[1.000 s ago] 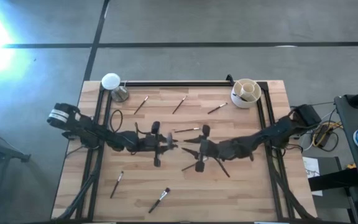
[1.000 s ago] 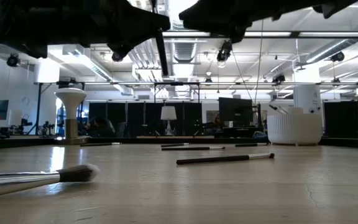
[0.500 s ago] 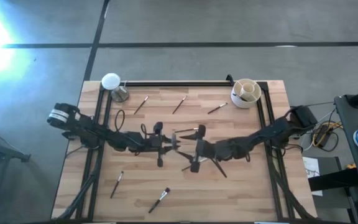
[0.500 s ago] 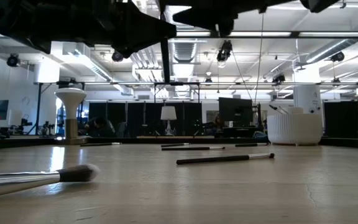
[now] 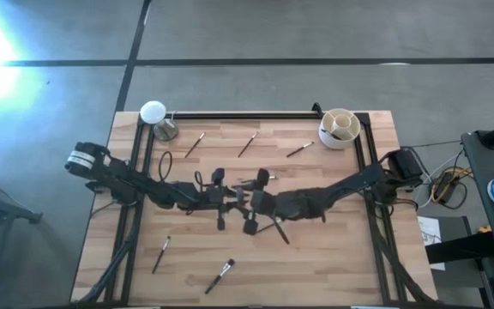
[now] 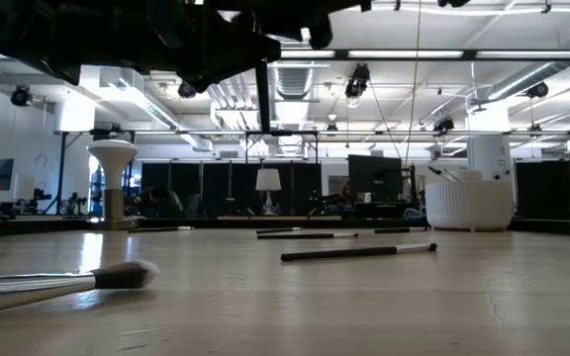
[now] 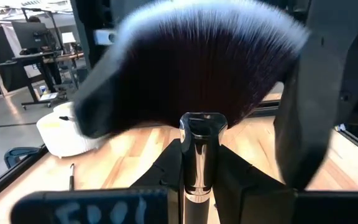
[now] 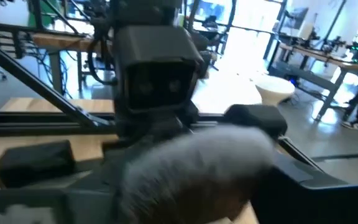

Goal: Put items in baskets/containers
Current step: Put the black highlighter brush into the white organizer

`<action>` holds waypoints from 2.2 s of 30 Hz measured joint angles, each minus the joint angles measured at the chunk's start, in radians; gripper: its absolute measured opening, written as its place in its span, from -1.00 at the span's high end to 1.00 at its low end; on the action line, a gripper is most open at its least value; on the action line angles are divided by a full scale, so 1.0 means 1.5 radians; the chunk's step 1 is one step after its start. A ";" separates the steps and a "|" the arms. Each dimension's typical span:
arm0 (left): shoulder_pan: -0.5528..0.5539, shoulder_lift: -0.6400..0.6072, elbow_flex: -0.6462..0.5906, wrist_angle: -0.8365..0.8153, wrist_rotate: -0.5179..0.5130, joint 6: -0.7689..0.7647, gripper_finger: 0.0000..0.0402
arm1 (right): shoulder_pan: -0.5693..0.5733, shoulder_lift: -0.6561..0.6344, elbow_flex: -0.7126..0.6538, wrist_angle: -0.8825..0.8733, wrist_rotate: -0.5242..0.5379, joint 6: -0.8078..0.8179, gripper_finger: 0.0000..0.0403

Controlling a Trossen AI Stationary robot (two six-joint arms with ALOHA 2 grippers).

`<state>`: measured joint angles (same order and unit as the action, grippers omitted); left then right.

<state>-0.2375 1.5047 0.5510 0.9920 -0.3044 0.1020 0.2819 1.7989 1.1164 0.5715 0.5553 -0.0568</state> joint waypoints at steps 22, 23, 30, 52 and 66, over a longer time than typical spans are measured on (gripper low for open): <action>0.000 -0.001 0.000 0.000 -0.001 -0.037 0.29 | 0.006 -0.015 -0.015 0.002 0.011 -0.072 0.97; 0.000 -0.001 0.000 -0.002 -0.001 -0.036 0.24 | 0.006 -0.018 -0.016 0.005 0.011 -0.072 0.97; 0.000 -0.003 0.000 -0.017 -0.002 -0.032 0.28 | 0.006 -0.039 -0.033 0.009 0.011 -0.073 0.97; 0.032 -0.139 -0.117 -0.038 -0.030 -0.051 0.34 | -0.119 -0.374 -0.203 -0.067 0.156 -0.106 0.96; 0.062 -0.142 -0.136 -0.033 -0.023 -0.070 0.34 | -0.527 -0.459 -0.316 -0.090 0.085 -0.026 0.96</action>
<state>-0.1452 1.2915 0.3466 0.9419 -0.3395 -0.0033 -0.5091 1.1101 0.6419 0.4359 0.6821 -0.0957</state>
